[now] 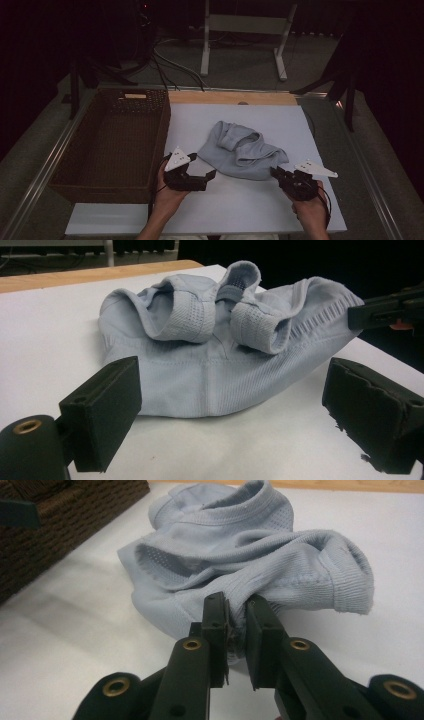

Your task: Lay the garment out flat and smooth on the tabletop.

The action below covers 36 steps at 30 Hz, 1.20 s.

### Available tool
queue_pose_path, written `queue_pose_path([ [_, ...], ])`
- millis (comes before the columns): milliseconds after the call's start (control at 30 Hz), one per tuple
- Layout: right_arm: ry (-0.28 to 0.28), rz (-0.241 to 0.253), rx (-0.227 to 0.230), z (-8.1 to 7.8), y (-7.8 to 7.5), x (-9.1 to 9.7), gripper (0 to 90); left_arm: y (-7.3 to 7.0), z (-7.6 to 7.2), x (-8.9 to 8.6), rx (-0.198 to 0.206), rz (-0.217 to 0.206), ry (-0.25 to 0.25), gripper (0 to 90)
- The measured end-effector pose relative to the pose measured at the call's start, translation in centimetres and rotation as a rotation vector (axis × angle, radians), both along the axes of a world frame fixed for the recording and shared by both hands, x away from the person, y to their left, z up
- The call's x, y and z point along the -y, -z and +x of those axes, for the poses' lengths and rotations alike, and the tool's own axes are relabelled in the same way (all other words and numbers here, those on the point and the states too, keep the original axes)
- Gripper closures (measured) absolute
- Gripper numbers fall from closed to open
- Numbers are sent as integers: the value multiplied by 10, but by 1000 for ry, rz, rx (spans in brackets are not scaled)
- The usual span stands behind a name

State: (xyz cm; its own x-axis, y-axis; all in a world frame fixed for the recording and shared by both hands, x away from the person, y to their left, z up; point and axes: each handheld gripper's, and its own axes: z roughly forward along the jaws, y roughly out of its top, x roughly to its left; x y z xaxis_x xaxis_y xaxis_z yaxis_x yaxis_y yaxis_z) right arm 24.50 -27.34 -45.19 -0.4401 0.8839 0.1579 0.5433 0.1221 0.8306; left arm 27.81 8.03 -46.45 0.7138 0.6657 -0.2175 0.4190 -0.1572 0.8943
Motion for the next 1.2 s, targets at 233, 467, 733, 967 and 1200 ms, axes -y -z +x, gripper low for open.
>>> queue_pose_path([
  [233,17,-2,7,6,-3,0,816,1,0,1,2,2,-1,108],
  [467,29,-6,9,13,-4,0,816,2,0,2,2,8,4,108],
  [733,86,-32,-47,33,16,10,814,2,-1,2,5,8,2,108],
  [967,121,-52,-75,48,29,16,811,2,-1,2,7,7,3,108],
  [1200,162,-84,-96,60,37,20,781,2,-1,2,6,8,3,108],
])
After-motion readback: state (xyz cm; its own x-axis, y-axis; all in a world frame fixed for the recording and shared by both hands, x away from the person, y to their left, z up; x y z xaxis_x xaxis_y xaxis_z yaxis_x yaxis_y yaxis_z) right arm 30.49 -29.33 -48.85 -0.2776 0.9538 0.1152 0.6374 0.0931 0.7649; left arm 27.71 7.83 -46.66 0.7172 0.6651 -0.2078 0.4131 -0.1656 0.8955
